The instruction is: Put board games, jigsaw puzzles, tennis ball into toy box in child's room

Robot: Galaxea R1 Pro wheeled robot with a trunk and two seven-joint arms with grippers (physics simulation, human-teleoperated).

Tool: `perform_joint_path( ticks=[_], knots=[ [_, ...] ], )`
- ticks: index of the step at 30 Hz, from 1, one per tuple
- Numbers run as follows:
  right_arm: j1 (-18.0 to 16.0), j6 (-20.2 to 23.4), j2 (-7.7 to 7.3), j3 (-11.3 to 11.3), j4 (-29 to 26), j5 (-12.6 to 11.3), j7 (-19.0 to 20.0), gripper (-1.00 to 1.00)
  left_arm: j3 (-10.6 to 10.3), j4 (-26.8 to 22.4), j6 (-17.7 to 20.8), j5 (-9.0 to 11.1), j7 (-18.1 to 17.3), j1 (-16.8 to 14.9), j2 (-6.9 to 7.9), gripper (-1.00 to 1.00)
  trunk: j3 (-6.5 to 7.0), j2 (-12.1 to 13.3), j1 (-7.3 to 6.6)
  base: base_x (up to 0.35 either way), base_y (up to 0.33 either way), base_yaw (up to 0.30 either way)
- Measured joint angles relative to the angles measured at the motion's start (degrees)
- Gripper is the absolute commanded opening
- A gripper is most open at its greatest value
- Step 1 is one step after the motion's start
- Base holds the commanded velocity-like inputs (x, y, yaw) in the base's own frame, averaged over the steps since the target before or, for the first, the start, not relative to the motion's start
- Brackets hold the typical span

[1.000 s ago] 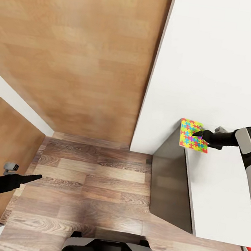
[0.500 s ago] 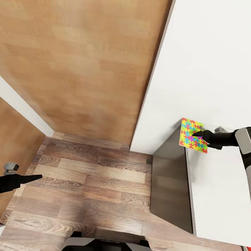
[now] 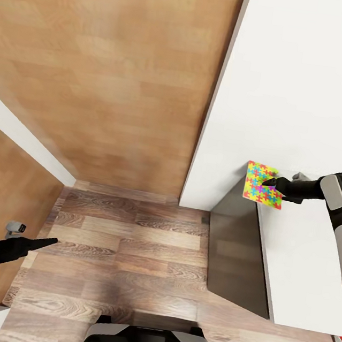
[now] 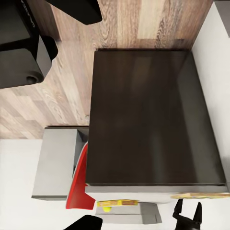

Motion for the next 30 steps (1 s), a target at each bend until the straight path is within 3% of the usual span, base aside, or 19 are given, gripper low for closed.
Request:
perform_joint_path(
  ticks=[12, 24, 30],
  knots=[
    [0.0, 0.01, -0.32, 0.0, 0.0, 0.0, 0.03, 1.0, -0.14, -0.06, 0.01, 0.03, 0.0, 0.0, -0.01, 1.0, 0.0, 0.0, 0.0, 0.0, -0.162, 0.0],
    [0.2, 0.0, -0.6, 0.0, -0.26, -0.07, 0.28, 1.0, -0.11, -0.05, -0.01, 0.05, 0.0, 0.0, -0.02, 1.0, 0.0, 0.0, 0.0, 0.0, -0.024, 0.0],
    [0.65, 0.01, -0.7, 0.04, -2.98, -0.21, 0.41, 1.0, -0.15, -0.05, -0.01, 0.05, 0.0, 0.0, -0.03, 1.0, 0.0, 0.0, 0.0, 0.0, -0.003, 0.0]
  ],
)
